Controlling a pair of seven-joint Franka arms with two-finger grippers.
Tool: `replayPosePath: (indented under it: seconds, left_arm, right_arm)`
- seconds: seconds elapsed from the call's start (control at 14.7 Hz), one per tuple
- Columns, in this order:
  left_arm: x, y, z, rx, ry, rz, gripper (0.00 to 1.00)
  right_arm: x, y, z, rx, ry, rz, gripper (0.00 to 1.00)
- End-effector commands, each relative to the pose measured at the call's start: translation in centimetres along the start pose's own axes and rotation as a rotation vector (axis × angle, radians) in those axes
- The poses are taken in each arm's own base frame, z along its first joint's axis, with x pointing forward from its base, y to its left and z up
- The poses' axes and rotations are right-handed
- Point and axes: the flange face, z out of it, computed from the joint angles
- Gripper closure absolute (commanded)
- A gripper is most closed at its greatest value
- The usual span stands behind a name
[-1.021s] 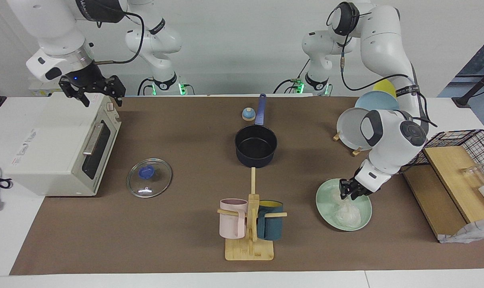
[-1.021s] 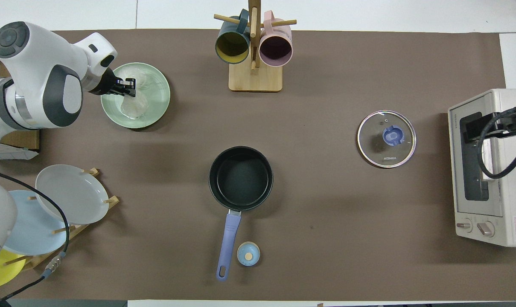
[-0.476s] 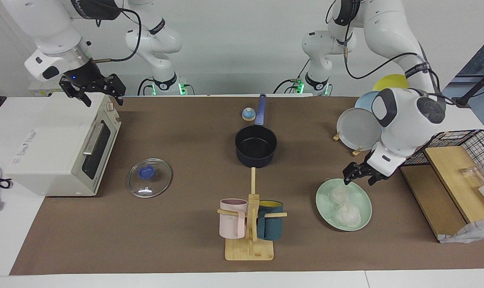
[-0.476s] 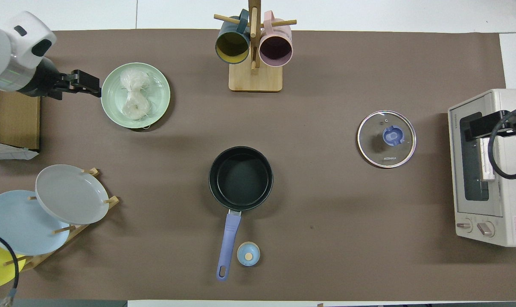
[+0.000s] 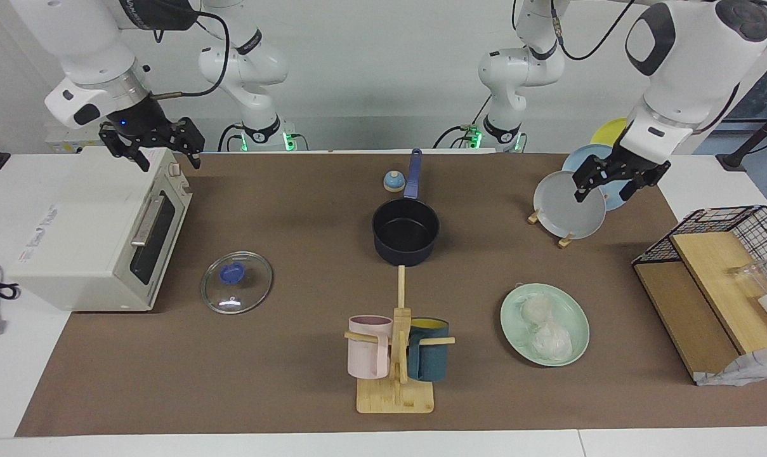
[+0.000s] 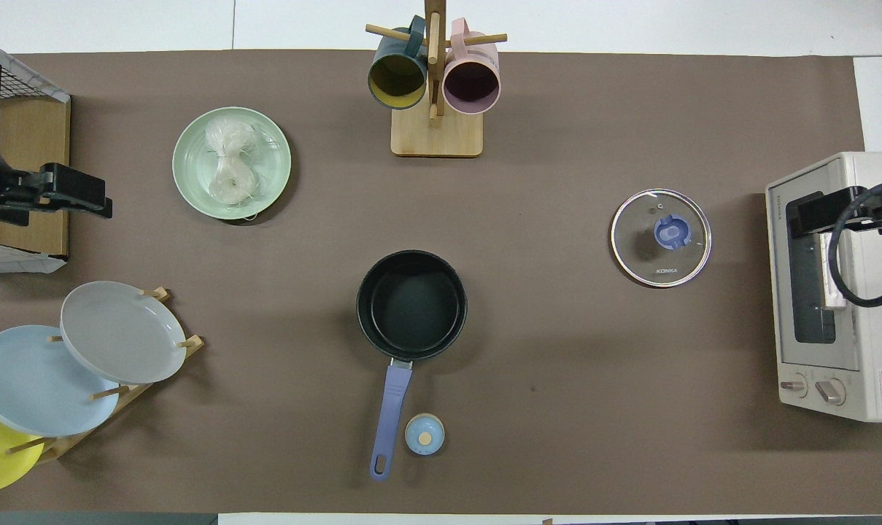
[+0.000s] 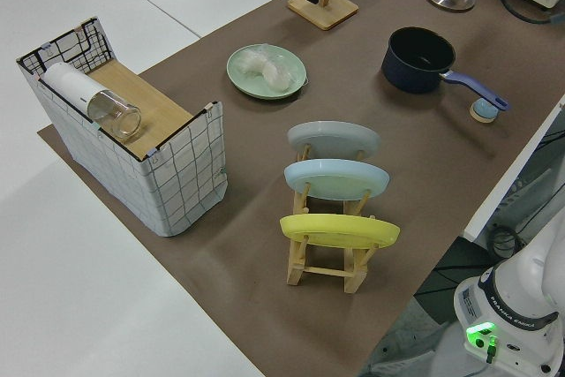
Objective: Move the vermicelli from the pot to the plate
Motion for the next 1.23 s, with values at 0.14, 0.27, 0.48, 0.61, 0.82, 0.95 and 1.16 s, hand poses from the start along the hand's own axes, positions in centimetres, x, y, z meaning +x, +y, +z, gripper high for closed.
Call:
replayPosePath:
  seconds: [0.14,0.27,0.48,0.61,0.82,0.95,1.16]
  left_arm:
    - [-2.1,0.3,1.9,0.034,-0.05,-0.025,0.0]
    - [-2.5,0.5,0.8,0.033,-0.038,-0.028,0.0]
    - [-2.4,0.6,-0.9,0.025,-0.03,-0.024,0.0]
    - [-2.3,0.5,-0.8,0.026,-0.027,-0.024,0.0]
    - [-2.4,0.3,-0.9,0.026,-0.025,-0.025,0.0]
    - [-2.4,0.1,-0.8,0.025,-0.03,-0.018,0.0]
    - [-2.5,0.6,-0.8,0.024,-0.03,-0.007,0.0]
  right_arm:
    - [-0.6,0.5,-0.1,0.012,0.011,-0.016,0.0]
    - [-0.6,0.2,-0.2,0.01,0.013,-0.02,0.0]
    - [-0.5,-0.3,-0.2,0.006,0.021,-0.029,0.0]
    - [-0.4,-0.3,-0.3,0.002,0.02,-0.029,0.0]
    - [-0.6,0.3,-0.3,-0.017,0.012,-0.025,0.0]
    - [-0.6,0.5,-0.2,-0.04,0.005,-0.026,0.0]
    - [-0.7,0.5,-0.2,-0.041,-0.001,-0.025,0.0]
